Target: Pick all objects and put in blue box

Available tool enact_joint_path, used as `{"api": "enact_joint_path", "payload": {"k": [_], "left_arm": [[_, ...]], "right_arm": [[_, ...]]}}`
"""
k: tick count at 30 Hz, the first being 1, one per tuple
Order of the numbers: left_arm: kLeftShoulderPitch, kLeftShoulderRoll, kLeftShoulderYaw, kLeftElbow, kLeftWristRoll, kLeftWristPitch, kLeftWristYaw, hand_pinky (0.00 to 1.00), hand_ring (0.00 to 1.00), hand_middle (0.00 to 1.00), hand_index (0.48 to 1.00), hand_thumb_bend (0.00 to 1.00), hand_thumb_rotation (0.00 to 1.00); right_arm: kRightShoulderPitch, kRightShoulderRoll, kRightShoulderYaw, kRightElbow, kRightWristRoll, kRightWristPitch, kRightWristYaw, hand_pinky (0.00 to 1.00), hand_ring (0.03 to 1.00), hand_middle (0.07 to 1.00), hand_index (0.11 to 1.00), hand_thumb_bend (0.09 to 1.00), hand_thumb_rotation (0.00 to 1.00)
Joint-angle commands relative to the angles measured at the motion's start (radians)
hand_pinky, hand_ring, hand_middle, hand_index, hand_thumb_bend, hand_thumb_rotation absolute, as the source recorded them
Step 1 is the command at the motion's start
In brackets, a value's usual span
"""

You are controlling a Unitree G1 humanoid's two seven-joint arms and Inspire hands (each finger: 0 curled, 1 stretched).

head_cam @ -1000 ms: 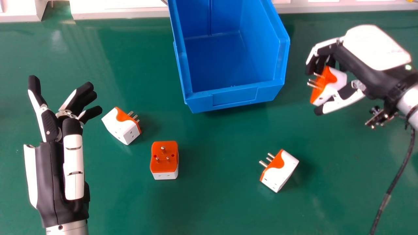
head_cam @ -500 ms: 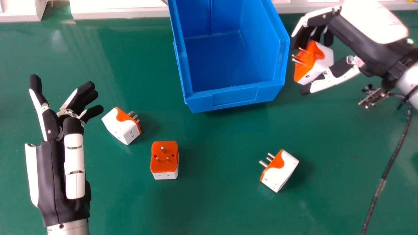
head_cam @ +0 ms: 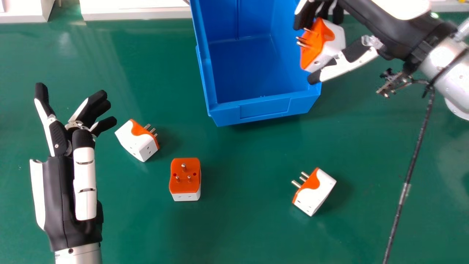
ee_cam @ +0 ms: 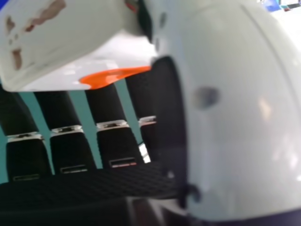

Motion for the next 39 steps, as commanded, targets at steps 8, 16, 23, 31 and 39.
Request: {"api": "enact_joint_path", "payload": {"k": [8,16,23,31,39], "left_arm": [[-0.020,0.008,0.003,0.012,0.004,-0.016,0.000,0.76,0.82,0.83,0.789,0.48,0.90],[-0.024,0.005,-0.001,0.012,0.004,-0.004,0.001,0.76,0.82,0.83,0.788,0.49,0.90],[-0.033,0.000,-0.006,0.023,0.001,-0.012,-0.002,0.76,0.82,0.83,0.789,0.50,0.90],[-0.034,-0.002,-0.010,0.018,0.003,-0.009,-0.005,0.76,0.82,0.83,0.789,0.50,0.89],[-0.040,0.000,-0.008,0.033,0.002,-0.009,-0.003,0.76,0.82,0.83,0.790,0.49,0.90]], "right_arm": [[-0.259,0.120,0.014,0.095,-0.042,0.092,-0.063,0.41,0.406,0.512,0.511,0.516,0.00],[-0.359,0.224,0.051,0.219,-0.109,0.186,-0.152,0.47,0.446,0.507,0.473,0.520,0.00],[-0.429,0.273,0.072,0.296,-0.135,0.259,-0.189,0.45,0.413,0.500,0.505,0.518,0.00],[-0.477,0.288,0.098,0.341,-0.173,0.332,-0.211,0.44,0.415,0.498,0.497,0.519,0.00],[-0.489,0.287,0.124,0.360,-0.210,0.386,-0.233,0.44,0.420,0.497,0.487,0.520,0.00]]}}
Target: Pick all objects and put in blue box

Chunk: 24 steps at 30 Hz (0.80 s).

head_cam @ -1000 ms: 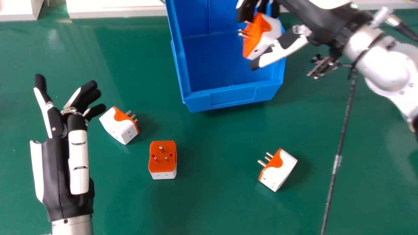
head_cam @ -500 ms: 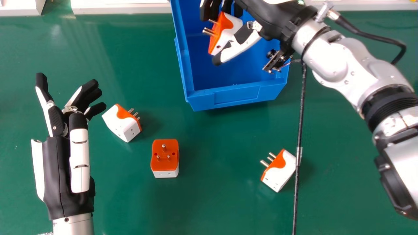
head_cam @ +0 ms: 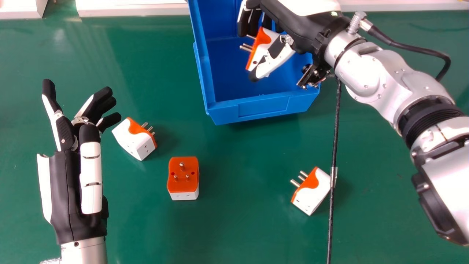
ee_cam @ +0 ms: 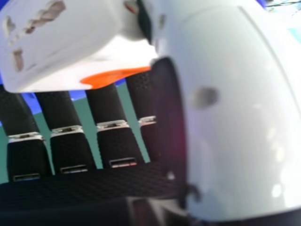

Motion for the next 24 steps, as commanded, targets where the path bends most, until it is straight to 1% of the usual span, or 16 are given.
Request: {"api": "enact_joint_path", "payload": {"k": [1,6,9,10,12,13,15,16,17,18,19,21,22,24], "left_arm": [[-0.005,-0.002,-0.004,-0.003,0.003,-0.010,0.000,0.76,0.82,0.83,0.790,0.49,0.90],[0.000,-0.001,-0.005,-0.012,0.009,-0.006,0.001,0.76,0.82,0.83,0.790,0.49,0.90],[-0.001,-0.001,-0.006,-0.005,0.009,-0.011,-0.001,0.76,0.82,0.83,0.790,0.49,0.90],[0.000,-0.001,-0.007,-0.007,0.009,-0.011,-0.002,0.76,0.82,0.83,0.789,0.49,0.90],[0.001,-0.002,-0.008,-0.009,0.012,-0.012,-0.002,0.76,0.82,0.83,0.789,0.50,0.89],[0.002,-0.004,-0.009,-0.011,0.015,-0.012,0.000,0.76,0.82,0.83,0.788,0.50,0.89],[0.001,-0.006,-0.009,-0.011,0.018,-0.014,0.002,0.76,0.82,0.83,0.786,0.50,0.89],[0.003,-0.006,-0.010,-0.014,0.019,-0.013,0.002,0.76,0.82,0.83,0.785,0.50,0.89],[0.005,-0.007,-0.011,-0.015,0.019,-0.014,0.003,0.76,0.82,0.83,0.783,0.50,0.89],[0.004,-0.007,-0.011,-0.012,0.018,-0.015,0.002,0.76,0.82,0.83,0.783,0.50,0.89],[0.002,-0.007,-0.010,-0.007,0.018,-0.017,0.002,0.76,0.82,0.83,0.782,0.50,0.89],[0.001,-0.007,-0.009,0.000,0.020,-0.021,0.003,0.76,0.82,0.83,0.782,0.50,0.89],[0.002,-0.008,-0.010,-0.001,0.020,-0.021,0.004,0.76,0.82,0.83,0.782,0.50,0.89],[0.007,-0.009,-0.013,-0.009,0.017,-0.019,0.002,0.76,0.82,0.83,0.782,0.50,0.89]], "right_arm": [[-0.229,-0.043,-0.012,-0.027,0.011,0.041,-0.087,0.43,0.419,0.497,0.492,0.520,0.00],[-0.242,-0.036,0.000,-0.023,-0.002,0.064,-0.112,0.45,0.425,0.501,0.481,0.520,0.00],[-0.250,-0.029,0.009,-0.020,-0.022,0.077,-0.143,0.44,0.420,0.495,0.488,0.520,0.00],[-0.252,-0.027,0.010,-0.020,-0.024,0.080,-0.149,0.43,0.419,0.494,0.490,0.520,0.00],[-0.254,-0.026,0.011,-0.018,-0.023,0.082,-0.156,0.42,0.414,0.495,0.501,0.519,0.00],[-0.255,-0.026,0.011,-0.018,-0.020,0.083,-0.157,0.42,0.413,0.495,0.504,0.519,0.00],[-0.256,-0.021,0.005,-0.015,-0.005,0.087,-0.143,0.43,0.407,0.491,0.518,0.518,0.00],[-0.256,-0.019,-0.001,-0.015,0.005,0.086,-0.129,0.43,0.401,0.495,0.528,0.516,0.00],[-0.256,-0.018,-0.009,-0.014,0.017,0.084,-0.108,0.47,0.487,0.569,0.591,0.711,0.00],[-0.256,-0.017,-0.015,-0.013,0.026,0.085,-0.087,0.52,0.572,0.635,0.645,0.831,0.02],[-0.256,-0.016,-0.019,-0.011,0.032,0.086,-0.071,0.58,0.646,0.691,0.686,0.899,0.06],[-0.254,-0.014,-0.024,-0.010,0.040,0.088,-0.049,0.66,0.736,0.762,0.733,0.968,0.11],[-0.254,-0.014,-0.026,-0.010,0.043,0.088,-0.041,0.68,0.757,0.780,0.744,0.983,0.13],[-0.255,-0.014,-0.026,-0.011,0.043,0.085,-0.017,0.74,0.802,0.826,0.779,0.997,0.17]]}}
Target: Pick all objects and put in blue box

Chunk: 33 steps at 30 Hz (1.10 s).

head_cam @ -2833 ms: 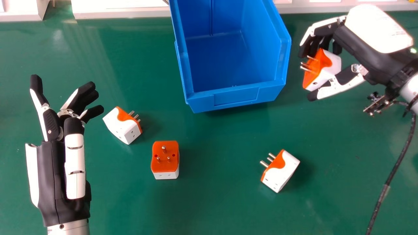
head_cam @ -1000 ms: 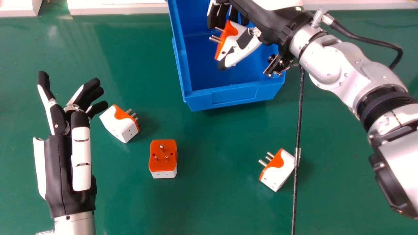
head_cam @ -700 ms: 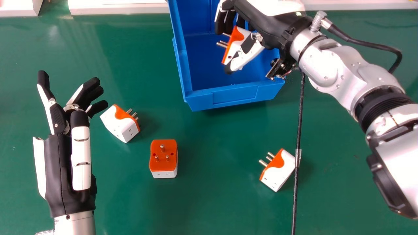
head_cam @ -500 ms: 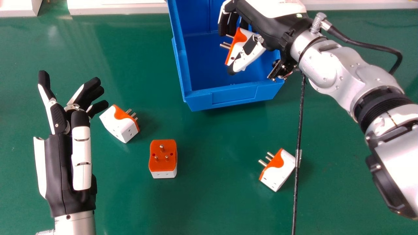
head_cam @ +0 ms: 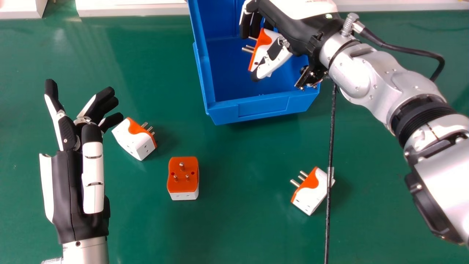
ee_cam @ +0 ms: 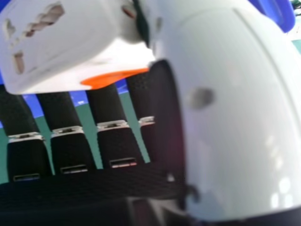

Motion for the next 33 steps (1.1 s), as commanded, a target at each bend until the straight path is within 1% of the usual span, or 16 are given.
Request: {"api": "enact_joint_path", "payload": {"k": [1,4,6,9,10,12,15,19,21,23,24,27,28,30,33], "left_arm": [[0.010,-0.008,-0.009,-0.014,0.014,-0.020,0.001,0.76,0.82,0.83,0.782,0.50,0.89],[0.012,-0.008,-0.009,-0.017,0.011,-0.018,-0.001,0.76,0.82,0.83,0.783,0.51,0.89],[0.013,-0.008,-0.009,-0.020,0.010,-0.016,0.000,0.76,0.82,0.83,0.783,0.50,0.89],[0.013,-0.011,-0.007,-0.022,0.015,-0.016,0.006,0.76,0.82,0.83,0.783,0.49,0.89],[0.012,-0.010,-0.007,-0.020,0.014,-0.017,0.006,0.76,0.82,0.83,0.783,0.49,0.90],[0.012,-0.010,-0.007,-0.020,0.010,-0.015,0.004,0.76,0.82,0.83,0.783,0.49,0.90],[0.012,-0.010,-0.008,-0.019,0.008,-0.016,0.003,0.76,0.82,0.83,0.783,0.49,0.90],[0.010,-0.011,-0.007,-0.018,0.010,-0.018,0.004,0.76,0.82,0.83,0.783,0.49,0.90],[0.009,-0.011,-0.007,-0.017,0.010,-0.019,0.003,0.76,0.82,0.83,0.783,0.49,0.90],[0.011,-0.012,-0.007,-0.023,0.015,-0.019,0.006,0.76,0.82,0.83,0.783,0.49,0.90],[0.010,-0.012,-0.006,-0.019,0.016,-0.021,0.006,0.76,0.82,0.83,0.782,0.48,0.90],[0.008,-0.012,-0.006,-0.013,0.011,-0.024,0.002,0.76,0.82,0.83,0.782,0.48,0.90],[0.010,-0.012,-0.006,-0.015,0.011,-0.024,0.002,0.76,0.82,0.83,0.783,0.48,0.90],[0.017,-0.014,-0.007,-0.025,0.013,-0.020,0.002,0.76,0.82,0.83,0.782,0.48,0.90],[0.026,-0.016,-0.006,-0.036,0.013,-0.018,0.002,0.76,0.82,0.83,0.783,0.49,0.90]], "right_arm": [[-0.230,-0.043,-0.057,-0.032,0.073,0.036,0.006,0.76,0.823,0.848,0.799,0.999,0.19],[-0.236,-0.044,-0.053,-0.032,0.066,0.041,0.030,0.79,0.858,0.881,0.838,1.000,0.25],[-0.239,-0.046,-0.048,-0.033,0.060,0.043,0.043,0.81,0.872,0.891,0.852,1.000,0.28],[-0.239,-0.049,-0.040,-0.033,0.052,0.041,0.059,0.81,0.887,0.903,0.868,1.000,0.31],[-0.238,-0.049,-0.040,-0.033,0.052,0.041,0.063,0.81,0.888,0.904,0.870,1.000,0.31],[-0.237,-0.048,-0.039,-0.032,0.051,0.041,0.071,0.80,0.889,0.906,0.872,1.000,0.31],[-0.235,-0.046,-0.040,-0.032,0.051,0.041,0.075,0.78,0.888,0.906,0.872,1.000,0.30],[-0.232,-0.044,-0.041,-0.031,0.052,0.040,0.064,0.77,0.878,0.902,0.862,1.000,0.28],[-0.229,-0.042,-0.038,-0.030,0.047,0.043,0.050,0.77,0.874,0.896,0.856,1.000,0.28],[-0.225,-0.039,-0.033,-0.029,0.040,0.045,0.028,0.77,0.859,0.881,0.845,1.000,0.27],[-0.222,-0.037,-0.030,-0.028,0.036,0.047,0.016,0.77,0.851,0.873,0.840,1.000,0.27],[-0.215,-0.029,-0.017,-0.023,0.021,0.056,-0.013,0.75,0.834,0.857,0.830,1.000,0.27],[-0.214,-0.029,-0.013,-0.023,0.018,0.059,-0.018,0.74,0.833,0.856,0.830,1.000,0.27],[-0.215,-0.033,-0.007,-0.024,0.015,0.059,-0.024,0.73,0.836,0.859,0.833,1.000,0.27],[-0.210,-0.052,-0.016,-0.037,0.026,0.031,-0.045,0.74,0.832,0.861,0.835,1.000,0.28]]}}
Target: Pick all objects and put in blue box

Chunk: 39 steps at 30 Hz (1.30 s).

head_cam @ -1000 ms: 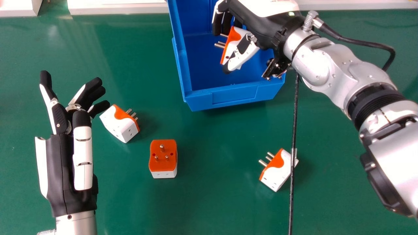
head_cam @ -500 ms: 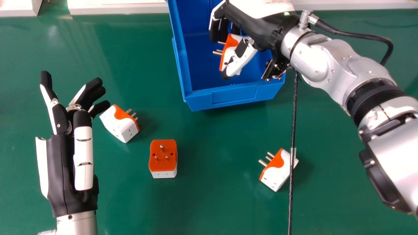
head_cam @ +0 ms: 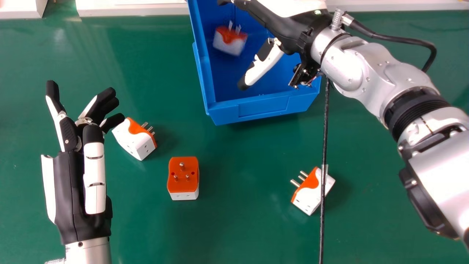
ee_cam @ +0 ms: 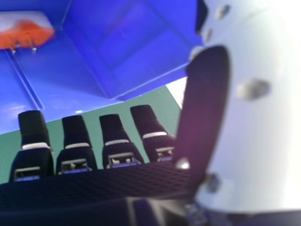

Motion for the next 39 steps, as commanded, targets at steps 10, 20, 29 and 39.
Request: {"api": "enact_joint_path", "payload": {"k": [10,20,29,39], "left_arm": [[0.037,-0.005,-0.009,-0.047,0.016,-0.015,0.002,0.76,0.82,0.83,0.783,0.49,0.90],[0.055,-0.005,-0.010,-0.065,0.009,-0.009,0.001,0.76,0.82,0.83,0.784,0.48,0.89],[0.063,0.000,-0.012,-0.074,-0.004,-0.002,-0.009,0.77,0.82,0.83,0.784,0.49,0.89],[0.060,-0.001,-0.012,-0.068,0.009,0.001,-0.007,0.76,0.82,0.83,0.784,0.49,0.89]], "right_arm": [[-0.019,-0.169,-0.152,-0.134,0.156,-0.262,-0.161,0.64,0.728,0.760,0.747,0.974,0.24],[0.336,-0.304,-0.293,-0.408,0.327,-0.533,-0.126,0.54,0.689,0.743,0.729,0.943,0.18],[0.674,-0.413,-0.378,-0.686,0.456,-0.511,0.026,0.55,0.701,0.748,0.741,0.938,0.17],[0.932,-0.466,-0.460,-0.823,0.512,-0.507,0.124,0.59,0.704,0.780,0.788,0.942,0.20]]}}
